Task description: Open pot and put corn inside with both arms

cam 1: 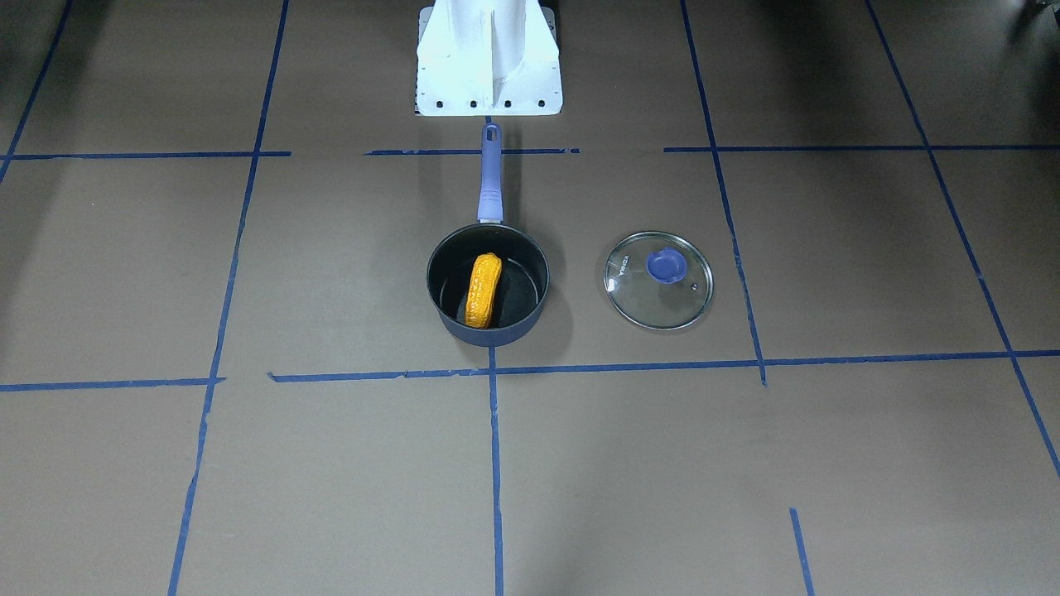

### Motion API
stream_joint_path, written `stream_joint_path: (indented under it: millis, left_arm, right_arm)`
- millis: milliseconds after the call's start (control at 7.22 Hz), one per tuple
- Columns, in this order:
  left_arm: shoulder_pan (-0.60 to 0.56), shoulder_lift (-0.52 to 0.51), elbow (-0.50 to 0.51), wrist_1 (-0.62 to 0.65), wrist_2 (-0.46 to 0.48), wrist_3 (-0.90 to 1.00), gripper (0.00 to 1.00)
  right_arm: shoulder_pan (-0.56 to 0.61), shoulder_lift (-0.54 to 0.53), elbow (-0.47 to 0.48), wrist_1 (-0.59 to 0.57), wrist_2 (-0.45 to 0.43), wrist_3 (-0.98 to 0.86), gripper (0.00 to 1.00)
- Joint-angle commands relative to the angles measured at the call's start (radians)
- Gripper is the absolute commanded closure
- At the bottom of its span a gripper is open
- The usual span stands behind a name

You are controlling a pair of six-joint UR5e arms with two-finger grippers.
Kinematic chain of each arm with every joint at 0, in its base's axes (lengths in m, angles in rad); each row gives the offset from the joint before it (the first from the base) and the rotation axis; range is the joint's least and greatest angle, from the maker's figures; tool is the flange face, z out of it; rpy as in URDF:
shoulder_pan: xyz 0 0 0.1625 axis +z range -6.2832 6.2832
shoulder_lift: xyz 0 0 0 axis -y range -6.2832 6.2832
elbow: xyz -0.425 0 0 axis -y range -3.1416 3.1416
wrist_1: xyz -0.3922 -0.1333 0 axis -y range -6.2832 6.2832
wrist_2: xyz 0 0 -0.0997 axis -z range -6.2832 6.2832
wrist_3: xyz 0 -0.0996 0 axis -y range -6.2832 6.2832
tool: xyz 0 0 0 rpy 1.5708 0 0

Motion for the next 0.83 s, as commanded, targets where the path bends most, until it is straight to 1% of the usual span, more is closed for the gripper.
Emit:
stream_joint_path:
  millis: [0, 139, 693]
  left_arm:
    - [0.000, 0.000, 0.000, -0.003, 0.000, 0.000, 0.00]
    - [0.000, 0.000, 0.000, -0.003, 0.000, 0.000, 0.00]
    - [0.000, 0.000, 0.000, -0.004, 0.000, 0.000, 0.00]
  right_arm:
    - [-0.002, -0.010, -0.034, 0.079, 0.009, 0.016, 0.00]
    - [-0.002, -0.015, -0.045, 0.080, 0.009, 0.010, 0.00]
    - [0.000, -0.012, -0.036, 0.067, 0.019, 0.009, 0.00]
